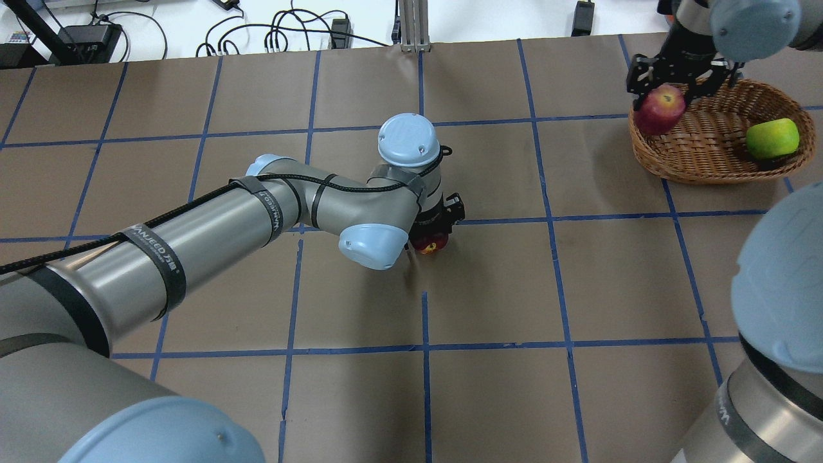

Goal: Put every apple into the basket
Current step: 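Drop the red apple into the basket with right while left sets dark apple down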

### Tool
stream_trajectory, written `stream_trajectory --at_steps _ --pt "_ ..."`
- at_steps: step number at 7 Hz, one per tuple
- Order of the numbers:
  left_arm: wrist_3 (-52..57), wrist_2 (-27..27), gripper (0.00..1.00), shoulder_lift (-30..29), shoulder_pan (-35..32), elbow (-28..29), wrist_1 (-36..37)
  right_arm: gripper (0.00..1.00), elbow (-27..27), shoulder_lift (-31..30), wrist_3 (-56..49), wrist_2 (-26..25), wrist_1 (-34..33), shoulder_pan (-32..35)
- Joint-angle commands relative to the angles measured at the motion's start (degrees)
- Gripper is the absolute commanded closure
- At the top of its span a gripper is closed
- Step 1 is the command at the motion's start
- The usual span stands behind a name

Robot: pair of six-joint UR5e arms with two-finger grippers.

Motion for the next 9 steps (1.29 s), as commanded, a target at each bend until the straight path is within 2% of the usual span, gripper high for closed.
stream_trajectory --at_steps 1,2,3,4,5,6,7,8,9 --pt "2.27 -0.4 0.0 4.58 1.02 2.63 -5.74 1.0 0.04 3.44 -10.62 -1.03 -6.58 -5.96" --pt "5.16 -0.32 0.0 8.53 1.11 6.57 -17.88 1.0 0.21 6.33 -12.74 -2.78 -11.33 -6.59" --pt "11.98 0.2 0.0 13.27 2.07 10.78 -33.14 1.0 0.39 7.23 -12.33 -2.79 -11.47 -6.59" --pt "18.31 0.56 0.0 18.45 5.13 11.17 -40.69 0.31 0.74 7.41 -12.06 -2.53 -11.55 -6.59" --pt "23.77 0.65 0.0 23.98 9.33 11.18 -46.16 0.0 0.56 7.16 -12.23 -2.7 -11.12 -6.59" --pt "30.17 0.65 0.0 28.65 12.33 10.74 -48.65 0.0 0.13 6.81 -12.15 -2.7 -10.33 -6.59" --pt "32.59 0.65 0.0 32.35 16.28 8.91 -48.77 0.0 0.04 4.54 -11.89 -2.01 -5.54 -5.81" --pt "35.74 0.47 0.0 33.52 21.71 6.02 -47.37 0.0 0.04 0.43 -11.62 -0.61 -1.66 -2.58" --pt "42.65 0.91 0.0 34.92 24.21 2.86 -41.97 0.0 0.21 -3.27 -7.7 -0.25 1.68 3.63"
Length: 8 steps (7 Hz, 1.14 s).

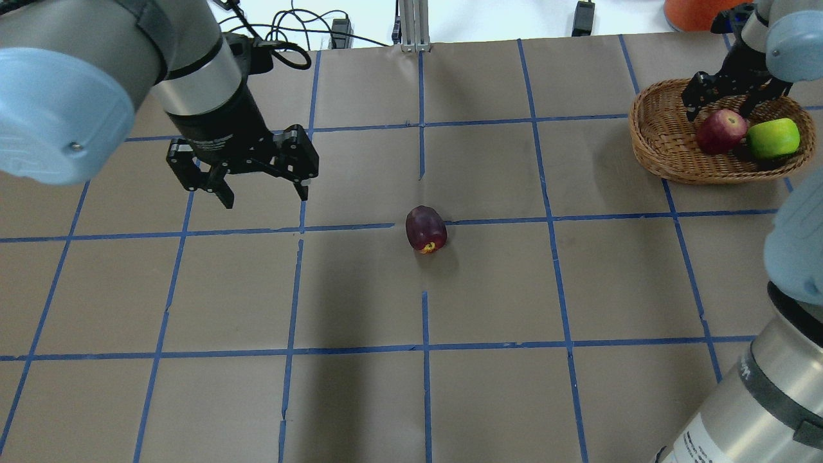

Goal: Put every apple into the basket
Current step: 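Grasp the dark red apple at center with the right gripper while left withdraws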

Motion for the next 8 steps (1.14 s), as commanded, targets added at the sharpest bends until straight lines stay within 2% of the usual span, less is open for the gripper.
stream_trajectory --at_steps 1,2,3,4,5,8 --pt "7.73 0.55 0.0 3.17 3.88 -5.63 9.59 0.0 0.18 -5.68 9.41 1.15 5.51 12.12" --pt "7.92 0.81 0.0 3.79 3.8 -8.52 15.39 0.0 0.62 -5.61 13.04 3.5 7.44 19.49" --pt "7.83 2.64 0.0 4.41 3.79 -8.64 17.18 0.0 0.71 -5.52 20.38 4.92 7.54 26.53" --pt "7.4 8.32 0.0 4.68 3.71 -6.73 11.02 0.0 1.06 -4.13 22.72 7.19 7.54 31.99" --pt "7.04 8.03 0.0 3.37 3.71 -4.01 7.66 0.0 1.76 -2.46 23.79 8.61 7.11 35.7" --pt "6.34 4.08 0.0 2.31 3.88 -1.79 6.13 0.0 5.8 -0.6 30.12 12.31 6.49 37.67"
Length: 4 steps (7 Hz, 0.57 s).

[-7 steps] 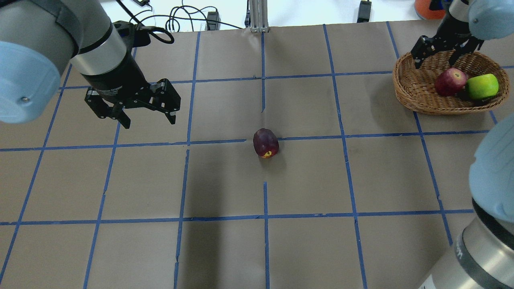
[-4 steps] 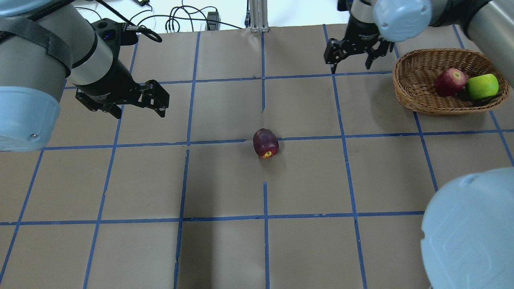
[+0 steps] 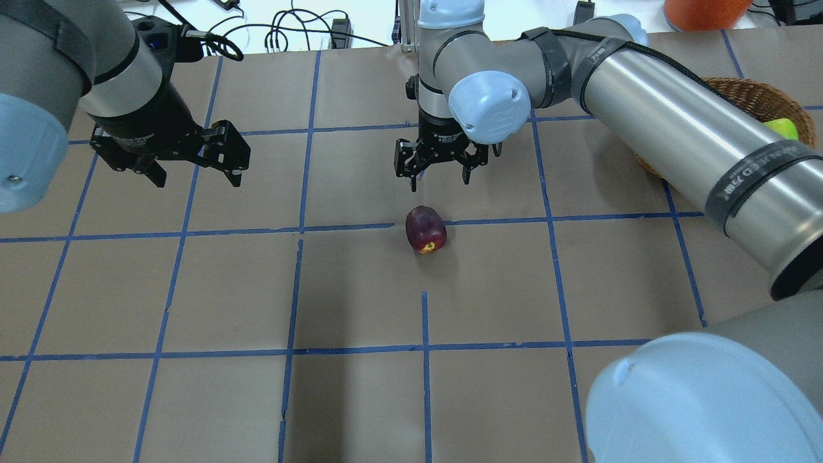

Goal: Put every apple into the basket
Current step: 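Grasp the dark red apple at center with the right gripper while left withdraws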

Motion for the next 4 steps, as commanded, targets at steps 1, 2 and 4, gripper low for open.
stream_trajectory --at_steps 1,2,4 --pt "-0.52 -2.85 0.0 -0.39 0.06 0.53 0.05 0.0 1.57 0.71 2.54 1.15 -0.2 1.44" --pt "0.26 -2.69 0.0 -0.31 -0.03 0.27 0.32 0.0 1.65 1.67 3.59 1.23 -0.28 1.71" --pt "-0.26 -2.69 0.0 -0.3 -0.12 -0.53 1.9 0.0 1.65 4.05 7.73 0.97 -1.07 2.76"
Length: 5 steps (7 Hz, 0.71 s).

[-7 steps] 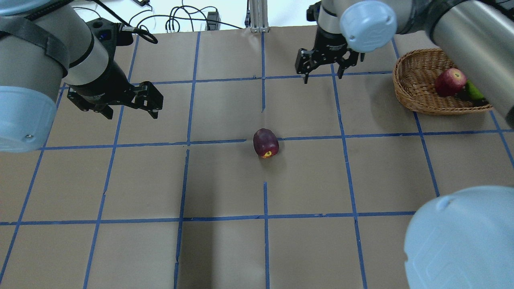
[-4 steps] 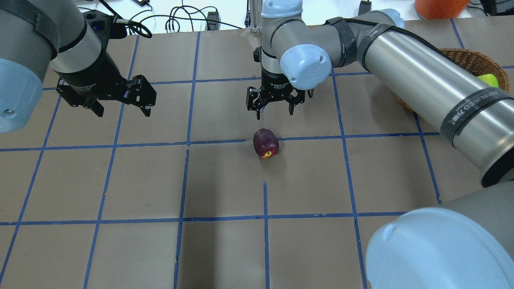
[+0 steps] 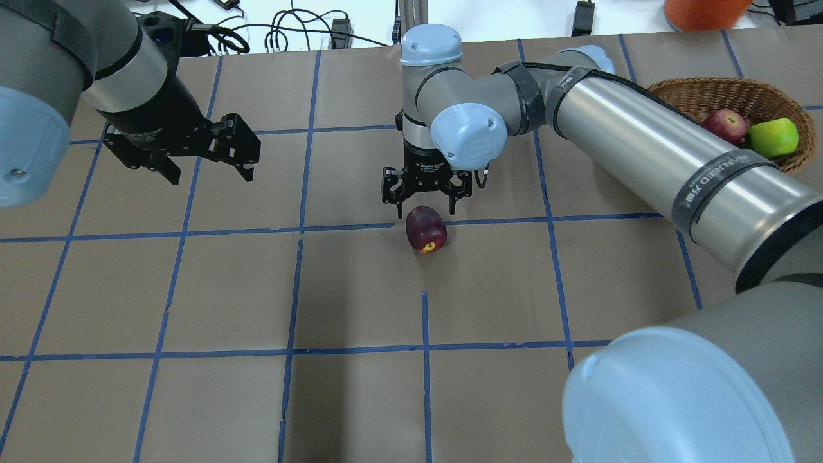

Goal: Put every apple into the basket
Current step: 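Grasp the dark red apple at center with the right gripper while left withdraws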

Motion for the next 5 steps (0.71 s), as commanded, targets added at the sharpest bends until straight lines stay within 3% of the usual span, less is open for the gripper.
stream_trajectory --at_steps 1,4,5 --pt "-0.3 -0.12 0.0 0.0 0.04 -0.19 0.69 0.0 0.12 1.82 1.44 -0.19 -1.22 0.65" --pt "-0.22 0.05 0.0 0.09 0.04 -0.19 0.69 0.02 1.87 2.97 1.87 -1.07 -4.55 1.26" --pt "-0.3 0.05 0.0 0.09 0.04 -0.19 0.69 0.42 4.32 3.22 2.4 -1.16 -9.88 1.35"
